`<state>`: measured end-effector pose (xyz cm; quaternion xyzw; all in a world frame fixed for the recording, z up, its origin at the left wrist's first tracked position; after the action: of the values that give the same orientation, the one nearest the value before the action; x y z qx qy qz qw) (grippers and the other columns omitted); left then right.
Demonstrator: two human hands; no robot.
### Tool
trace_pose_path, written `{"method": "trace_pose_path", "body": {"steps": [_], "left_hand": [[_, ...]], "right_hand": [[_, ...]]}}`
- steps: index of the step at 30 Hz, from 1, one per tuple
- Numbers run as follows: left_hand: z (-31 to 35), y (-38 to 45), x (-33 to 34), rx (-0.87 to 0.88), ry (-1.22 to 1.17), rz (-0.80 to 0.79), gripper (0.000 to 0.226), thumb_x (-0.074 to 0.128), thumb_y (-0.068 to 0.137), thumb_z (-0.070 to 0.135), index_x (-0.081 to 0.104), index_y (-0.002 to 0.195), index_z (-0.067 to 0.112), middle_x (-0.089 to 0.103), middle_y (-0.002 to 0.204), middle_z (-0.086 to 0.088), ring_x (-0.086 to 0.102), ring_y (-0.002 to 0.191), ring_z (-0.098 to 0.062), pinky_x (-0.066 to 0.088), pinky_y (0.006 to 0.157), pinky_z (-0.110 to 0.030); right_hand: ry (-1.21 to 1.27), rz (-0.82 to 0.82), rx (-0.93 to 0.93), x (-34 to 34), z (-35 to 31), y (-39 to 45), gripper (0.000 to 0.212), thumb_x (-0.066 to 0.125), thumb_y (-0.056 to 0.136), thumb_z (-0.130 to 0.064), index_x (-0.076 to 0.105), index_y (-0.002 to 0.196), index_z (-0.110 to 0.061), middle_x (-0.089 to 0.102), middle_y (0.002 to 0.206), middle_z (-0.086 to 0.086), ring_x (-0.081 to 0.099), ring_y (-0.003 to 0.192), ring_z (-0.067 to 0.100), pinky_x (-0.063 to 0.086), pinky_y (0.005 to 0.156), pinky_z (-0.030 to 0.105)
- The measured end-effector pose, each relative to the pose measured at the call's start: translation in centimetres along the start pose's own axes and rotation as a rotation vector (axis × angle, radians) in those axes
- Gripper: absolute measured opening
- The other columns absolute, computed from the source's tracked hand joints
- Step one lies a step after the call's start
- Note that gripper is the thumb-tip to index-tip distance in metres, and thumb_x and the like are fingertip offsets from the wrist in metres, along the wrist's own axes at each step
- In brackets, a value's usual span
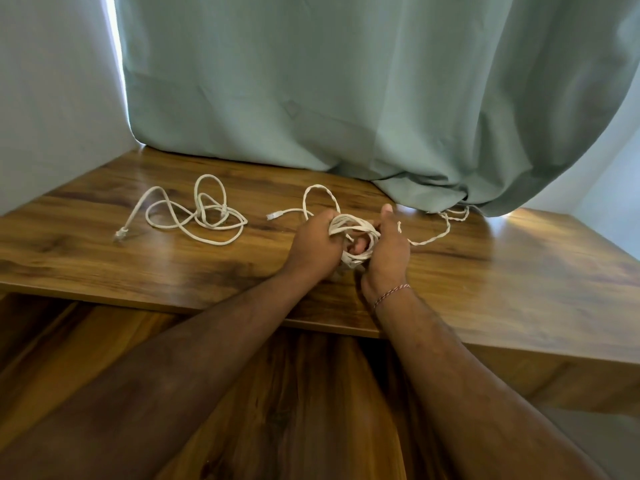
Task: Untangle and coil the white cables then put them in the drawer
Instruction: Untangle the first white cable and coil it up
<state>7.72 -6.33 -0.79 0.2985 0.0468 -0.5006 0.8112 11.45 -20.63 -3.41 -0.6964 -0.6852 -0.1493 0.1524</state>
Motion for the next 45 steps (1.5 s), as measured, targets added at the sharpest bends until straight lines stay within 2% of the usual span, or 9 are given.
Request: {"method": "trace_pose_path", "body": {"steps": [7, 13, 17, 20, 23, 30, 33, 38, 45], "left_hand": [[-1.5, -0.6, 3.1, -0.233, -0.682, -0.298, 0.014, 0.064, 0.088, -0.002, 0.071, 0.101, -0.001, 0.07, 0.076, -0.014, 0.068, 0.072, -0.024, 0.058, 0.071, -0.036], [-1.1, -0.6, 3.3, -0.253, -1.002, -0.347, 0.012, 0.066, 0.092, 0.012, 0.069, 0.082, 0.007, 0.054, 0.056, -0.006, 0.054, 0.069, -0.024, 0.051, 0.088, -0.042], [-1.5, -0.6, 2.3, -0.307, -0.901, -0.229, 0.031, 0.056, 0.106, 0.025, 0.065, 0.08, 0.011, 0.044, 0.047, 0.002, 0.045, 0.059, -0.017, 0.046, 0.071, -0.034], [-2.0, -0.2, 0.7, -0.294, -0.799, -0.106, 0.031, 0.051, 0.108, 0.026, 0.06, 0.081, 0.015, 0.05, 0.047, 0.009, 0.047, 0.058, -0.013, 0.045, 0.065, -0.029], [-3.6, 0.1, -0.3, -0.399, -0.881, 0.033, 0.034, 0.055, 0.107, 0.033, 0.056, 0.078, 0.016, 0.049, 0.054, 0.004, 0.046, 0.056, -0.014, 0.046, 0.06, -0.03], [-5.6, -0.2, -0.2, -0.56, -0.945, 0.094, 0.024, 0.069, 0.099, 0.026, 0.06, 0.082, 0.012, 0.046, 0.052, 0.003, 0.048, 0.051, -0.014, 0.046, 0.053, -0.028], [-6.8, 0.0, -0.7, -0.62, -0.907, 0.143, 0.022, 0.07, 0.098, 0.026, 0.062, 0.087, 0.01, 0.051, 0.055, -0.001, 0.051, 0.051, -0.015, 0.048, 0.055, -0.029], [-9.5, 1.2, -3.6, -0.763, -1.0, 0.298, 0.033, 0.068, 0.099, 0.029, 0.063, 0.121, 0.004, 0.069, 0.1, -0.018, 0.073, 0.075, -0.03, 0.062, 0.06, -0.044], [-8.6, 1.2, -2.7, -0.701, -0.984, 0.199, 0.039, 0.071, 0.097, 0.032, 0.063, 0.123, 0.004, 0.058, 0.082, -0.012, 0.068, 0.049, -0.019, 0.064, 0.067, -0.047]], "right_hand": [[-0.099, 0.036, 0.106, -0.2, -0.3, 1.0, 0.033, 0.061, 0.103, -0.028, 0.057, 0.074, -0.012, 0.055, 0.047, 0.001, 0.046, 0.034, 0.013, 0.038, 0.041, 0.024], [-0.553, -0.046, -0.114, 2.1, -2.9, 3.7, 0.048, 0.051, 0.106, -0.032, 0.053, 0.062, -0.012, 0.055, 0.057, 0.005, 0.052, 0.044, 0.02, 0.044, 0.047, 0.029], [-0.662, -0.055, -0.227, 2.6, -2.4, 3.4, 0.042, 0.051, 0.106, -0.033, 0.062, 0.074, -0.008, 0.063, 0.063, 0.006, 0.058, 0.049, 0.015, 0.049, 0.053, 0.029], [-0.757, 0.01, -0.597, 2.0, -4.7, 0.6, 0.022, 0.056, 0.102, -0.037, 0.058, 0.087, -0.021, 0.065, 0.089, 0.001, 0.062, 0.08, 0.018, 0.056, 0.075, 0.039], [-0.993, -0.255, -0.896, 4.8, -5.4, -3.5, 0.024, 0.058, 0.1, -0.045, 0.062, 0.089, -0.023, 0.062, 0.083, -0.006, 0.059, 0.076, 0.014, 0.049, 0.065, 0.031], [-1.395, -0.484, -0.944, 7.7, -1.2, -5.5, 0.025, 0.061, 0.098, -0.033, 0.069, 0.12, -0.024, 0.074, 0.09, 0.003, 0.068, 0.08, 0.023, 0.052, 0.065, 0.035], [-1.456, -0.507, -0.94, 8.4, -0.7, -5.6, 0.018, 0.059, 0.098, -0.035, 0.069, 0.104, -0.021, 0.071, 0.083, 0.003, 0.066, 0.074, 0.026, 0.037, 0.059, 0.03], [-1.363, -0.668, -0.898, 7.5, 0.0, -6.4, 0.023, 0.056, 0.098, -0.038, 0.062, 0.082, -0.022, 0.058, 0.072, -0.011, 0.056, 0.066, 0.014, 0.047, 0.059, 0.034], [-1.321, -0.607, -0.707, 4.8, 0.7, -4.4, 0.018, 0.064, 0.094, -0.037, 0.064, 0.077, -0.031, 0.063, 0.065, -0.011, 0.058, 0.062, 0.007, 0.047, 0.057, 0.029]]}}
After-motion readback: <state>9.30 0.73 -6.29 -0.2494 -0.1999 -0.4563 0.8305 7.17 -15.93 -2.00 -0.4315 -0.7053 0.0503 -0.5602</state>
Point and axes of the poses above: each hand's wrist, its own y-axis towards the middle knuckle, its own x-axis out of the palm, z = x × y, the point moved 10 cm from there along y, towards the middle knuckle
